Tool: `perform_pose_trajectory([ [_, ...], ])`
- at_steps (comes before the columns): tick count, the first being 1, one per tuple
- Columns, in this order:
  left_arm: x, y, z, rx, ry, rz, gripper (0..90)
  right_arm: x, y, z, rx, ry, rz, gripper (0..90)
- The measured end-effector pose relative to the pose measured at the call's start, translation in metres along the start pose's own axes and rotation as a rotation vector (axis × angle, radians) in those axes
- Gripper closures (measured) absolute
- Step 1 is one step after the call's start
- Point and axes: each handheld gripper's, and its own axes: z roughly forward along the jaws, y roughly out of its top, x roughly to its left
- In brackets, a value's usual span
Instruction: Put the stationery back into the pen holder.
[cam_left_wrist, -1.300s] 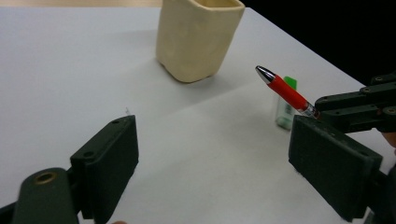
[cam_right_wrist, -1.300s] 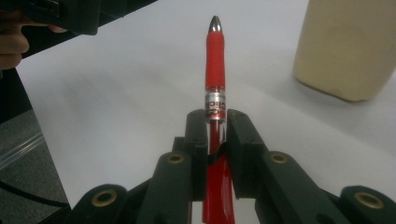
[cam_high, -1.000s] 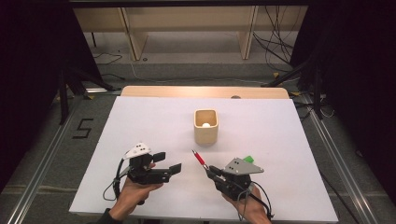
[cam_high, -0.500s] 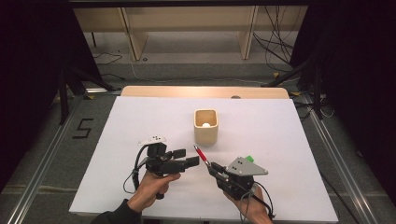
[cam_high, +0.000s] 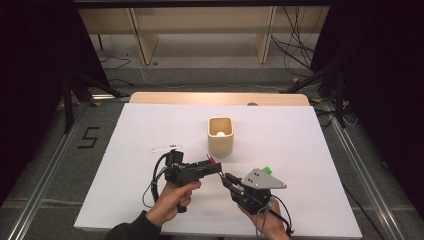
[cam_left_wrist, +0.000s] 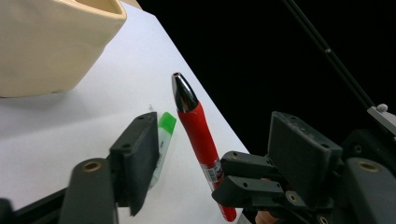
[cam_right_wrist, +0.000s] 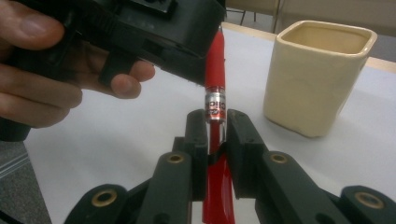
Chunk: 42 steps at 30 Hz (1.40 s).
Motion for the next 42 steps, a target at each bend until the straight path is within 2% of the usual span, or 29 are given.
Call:
perform_pose_trajectory([
  [3,0.0030,-0.0008,0.0008,-0.012,-0.031,-0.062,41.2,0.0002,0.0000,-0.0004,-0.004,0.000,-0.001,80.1],
  [8,0.0042,-0.0012,0.0020,-0.023,-0.039,-0.078,45.9,0.0007,0.0003,-0.0009,-0.009,0.001,-0.002,80.1],
  [13,0.0053,-0.0030,0.0040,-0.028,-0.039,-0.077,48.9,0.0007,0.0003,-0.0006,-0.015,0.001,-0.001,80.1],
  [21,0.0086,-0.0059,0.0084,-0.026,-0.053,-0.102,57.0,0.0007,0.0001,-0.0002,-0.018,0.002,-0.001,80.1],
  [29,0.0086,-0.0064,0.0085,-0.032,-0.055,-0.102,67.4,0.0002,-0.0011,0.0008,-0.016,0.006,0.000,80.1],
  [34,0.0098,-0.0071,0.0082,-0.029,-0.052,-0.116,78.3,0.0007,-0.0015,0.0012,-0.012,0.005,-0.001,80.0],
  [42,0.0105,-0.0056,0.0073,-0.017,-0.068,-0.115,79.6,-0.0001,-0.0023,0.0007,-0.019,0.012,-0.001,78.9],
])
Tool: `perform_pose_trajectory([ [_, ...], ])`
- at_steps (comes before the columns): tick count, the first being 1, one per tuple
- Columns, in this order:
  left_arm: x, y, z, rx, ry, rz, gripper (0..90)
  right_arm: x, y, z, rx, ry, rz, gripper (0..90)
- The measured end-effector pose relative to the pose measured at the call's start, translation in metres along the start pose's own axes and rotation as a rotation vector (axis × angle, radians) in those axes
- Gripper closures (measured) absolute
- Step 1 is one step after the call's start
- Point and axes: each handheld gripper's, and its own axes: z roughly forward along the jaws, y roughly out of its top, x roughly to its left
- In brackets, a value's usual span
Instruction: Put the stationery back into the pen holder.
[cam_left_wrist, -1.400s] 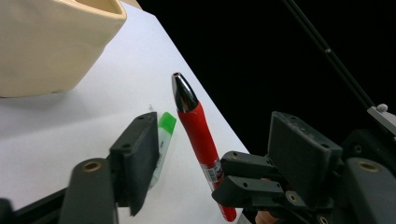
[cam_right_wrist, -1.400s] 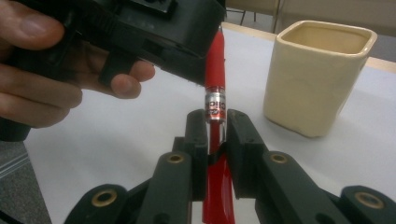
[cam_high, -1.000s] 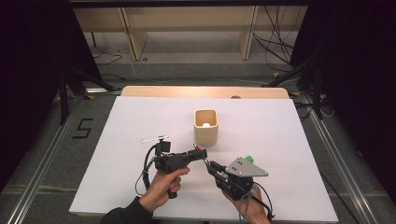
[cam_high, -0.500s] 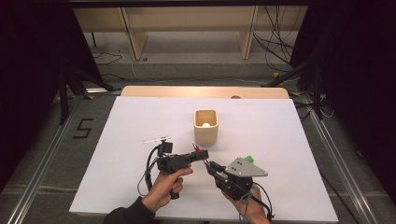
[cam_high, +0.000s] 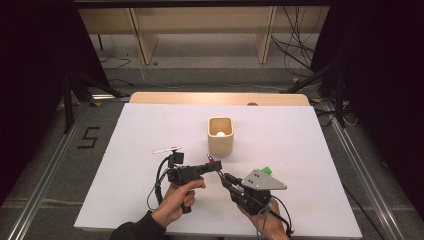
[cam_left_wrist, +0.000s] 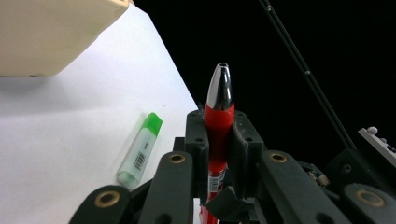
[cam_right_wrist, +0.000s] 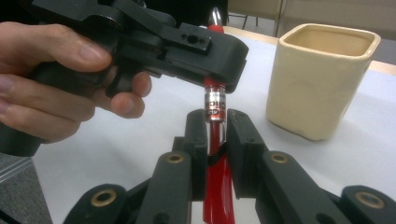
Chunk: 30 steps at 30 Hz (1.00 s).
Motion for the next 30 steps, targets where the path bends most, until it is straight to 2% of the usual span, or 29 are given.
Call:
perform_pose_trajectory([
  [1,0.000,0.000,0.000,-0.002,-0.005,-0.007,79.7,0.000,0.000,0.000,0.001,0.004,-0.003,76.3],
  [2,-0.001,0.001,0.000,-0.004,-0.007,-0.007,79.7,0.000,0.000,-0.001,-0.002,-0.001,0.001,67.2],
  [5,-0.002,0.004,-0.004,-0.015,-0.005,0.006,79.7,-0.003,0.001,-0.005,-0.015,0.015,0.012,54.3],
  [8,-0.001,0.008,-0.010,-0.033,0.008,0.024,79.7,-0.003,0.003,-0.012,-0.042,0.012,0.006,46.7],
  [9,-0.001,0.009,-0.012,-0.039,0.016,0.036,79.7,-0.003,0.004,-0.014,-0.033,0.008,0.004,44.4],
  [11,-0.002,0.012,-0.016,-0.049,0.032,0.070,79.7,-0.006,0.004,-0.016,-0.032,0.005,0.014,41.8],
  [14,-0.002,0.015,-0.020,-0.061,0.049,0.100,79.7,-0.012,0.001,-0.017,-0.017,0.000,0.032,39.0],
  [19,-0.004,0.022,-0.026,-0.082,0.082,0.156,79.7,-0.018,-0.006,-0.019,0.011,-0.015,0.042,35.3],
  [22,-0.006,0.026,-0.028,-0.086,0.107,0.204,79.7,-0.021,-0.011,-0.020,0.027,-0.021,0.043,33.6],
  [25,-0.008,0.030,-0.030,-0.095,0.121,0.234,79.7,-0.024,-0.015,-0.021,0.043,-0.023,0.047,31.9],
  [30,-0.009,0.037,-0.032,-0.103,0.140,0.259,79.6,-0.027,-0.021,-0.025,0.065,-0.038,0.057,30.6],
])
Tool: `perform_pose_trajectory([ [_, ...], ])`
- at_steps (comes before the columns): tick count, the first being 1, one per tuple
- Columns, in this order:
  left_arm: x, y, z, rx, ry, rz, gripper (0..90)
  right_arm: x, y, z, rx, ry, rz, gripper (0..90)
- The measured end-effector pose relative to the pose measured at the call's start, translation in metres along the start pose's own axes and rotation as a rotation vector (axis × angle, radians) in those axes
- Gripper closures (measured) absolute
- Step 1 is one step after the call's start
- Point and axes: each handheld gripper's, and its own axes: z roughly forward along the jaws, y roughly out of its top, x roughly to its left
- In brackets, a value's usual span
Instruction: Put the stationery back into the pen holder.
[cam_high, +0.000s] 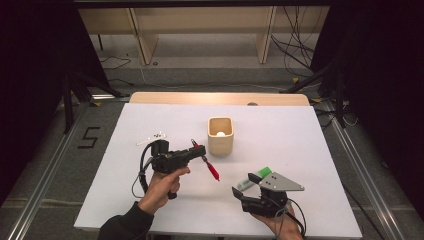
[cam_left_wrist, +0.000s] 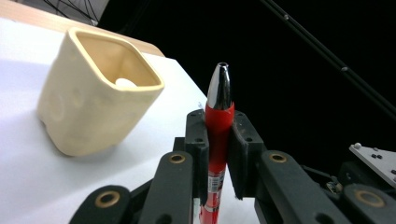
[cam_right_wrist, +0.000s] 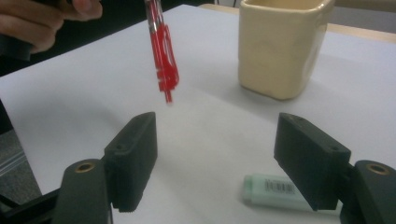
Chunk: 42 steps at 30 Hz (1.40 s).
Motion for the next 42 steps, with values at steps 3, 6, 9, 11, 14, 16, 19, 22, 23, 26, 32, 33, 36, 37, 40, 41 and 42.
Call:
perform_pose_trajectory([
  [3,0.000,0.007,-0.001,-0.012,0.006,0.015,79.7,-0.003,-0.004,-0.001,0.006,0.001,0.023,30.4],
  [6,-0.002,0.016,-0.001,-0.025,0.026,0.049,79.6,-0.004,-0.007,-0.001,0.012,-0.002,0.026,30.1],
  [9,-0.002,0.025,0.001,-0.013,0.036,0.083,79.6,-0.005,-0.010,-0.002,0.019,-0.007,0.035,30.0],
  [11,-0.001,0.033,0.001,-0.019,0.052,0.095,79.6,-0.006,-0.011,-0.003,0.021,-0.009,0.035,29.6],
  [14,0.000,0.045,0.002,-0.038,0.065,0.097,79.6,-0.007,-0.012,-0.005,0.019,-0.011,0.037,28.4],
  [16,-0.001,0.053,0.003,-0.043,0.075,0.110,79.6,-0.008,-0.013,-0.005,0.018,-0.008,0.041,27.6],
  [19,-0.002,0.062,0.006,-0.059,0.091,0.118,79.6,-0.008,-0.015,-0.005,0.024,-0.008,0.039,26.6],
  [22,-0.003,0.072,0.010,-0.069,0.102,0.124,79.6,-0.007,-0.016,-0.005,0.026,-0.007,0.036,26.2],
  [23,-0.003,0.075,0.012,-0.074,0.106,0.128,79.6,-0.007,-0.016,-0.005,0.028,-0.006,0.037,26.1],
  [26,-0.003,0.085,0.018,-0.096,0.119,0.127,79.6,-0.007,-0.016,-0.005,0.028,-0.004,0.036,26.0],
  [32,0.000,0.096,0.035,-0.112,0.143,0.126,79.6,-0.007,-0.017,-0.004,0.037,-0.003,0.029,26.0],
  [33,0.001,0.098,0.038,-0.112,0.141,0.120,79.5,-0.006,-0.017,-0.003,0.035,-0.002,0.032,26.0],
  [36,0.006,0.101,0.046,-0.107,0.159,0.122,79.6,-0.006,-0.018,-0.003,0.042,0.005,0.030,26.0],
  [37,0.008,0.101,0.049,-0.105,0.165,0.124,79.5,-0.005,-0.018,-0.002,0.039,0.005,0.028,25.9],
  [40,0.012,0.102,0.056,-0.097,0.184,0.134,79.5,-0.005,-0.018,-0.002,0.041,0.009,0.030,25.8],
  [41,0.013,0.102,0.058,-0.097,0.194,0.144,79.5,-0.005,-0.018,-0.002,0.041,0.011,0.028,25.7],
  [42,0.014,0.102,0.060,-0.098,0.201,0.149,79.5,-0.005,-0.018,-0.002,0.040,0.011,0.030,25.7],
])
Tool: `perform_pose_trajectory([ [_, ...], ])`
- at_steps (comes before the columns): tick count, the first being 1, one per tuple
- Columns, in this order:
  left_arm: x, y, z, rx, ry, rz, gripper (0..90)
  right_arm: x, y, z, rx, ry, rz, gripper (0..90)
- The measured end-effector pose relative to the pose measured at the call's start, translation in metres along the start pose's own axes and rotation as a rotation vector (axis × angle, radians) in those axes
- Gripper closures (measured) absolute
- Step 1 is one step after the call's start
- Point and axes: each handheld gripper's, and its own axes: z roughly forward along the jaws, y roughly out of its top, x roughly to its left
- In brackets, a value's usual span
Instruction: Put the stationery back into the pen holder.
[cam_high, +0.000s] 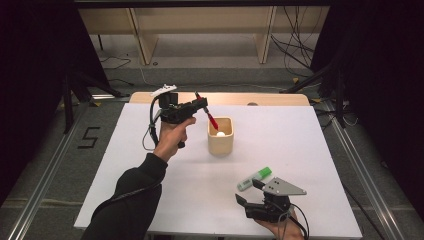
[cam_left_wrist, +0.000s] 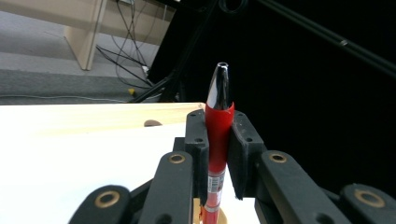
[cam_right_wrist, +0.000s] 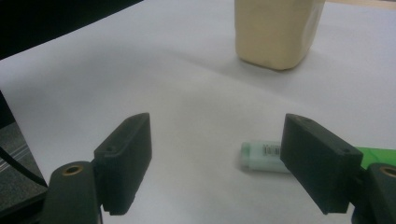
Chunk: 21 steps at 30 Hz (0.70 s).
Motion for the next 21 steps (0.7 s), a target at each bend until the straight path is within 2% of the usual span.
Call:
perform_pose_trajectory([
  [9,0.004,-0.006,0.013,0.034,0.028,0.018,79.6,0.001,0.000,0.000,0.000,0.000,-0.001,25.1],
  [14,0.004,-0.011,0.016,0.047,0.036,0.036,79.5,0.000,0.000,0.000,-0.004,0.002,0.003,24.4],
  [17,0.003,-0.013,0.018,0.046,0.025,0.029,79.5,0.000,0.000,0.000,-0.004,0.002,0.004,24.3],
  [21,0.001,-0.012,0.019,0.046,0.032,0.041,79.5,0.001,0.000,0.000,-0.002,0.003,0.004,24.3],
])
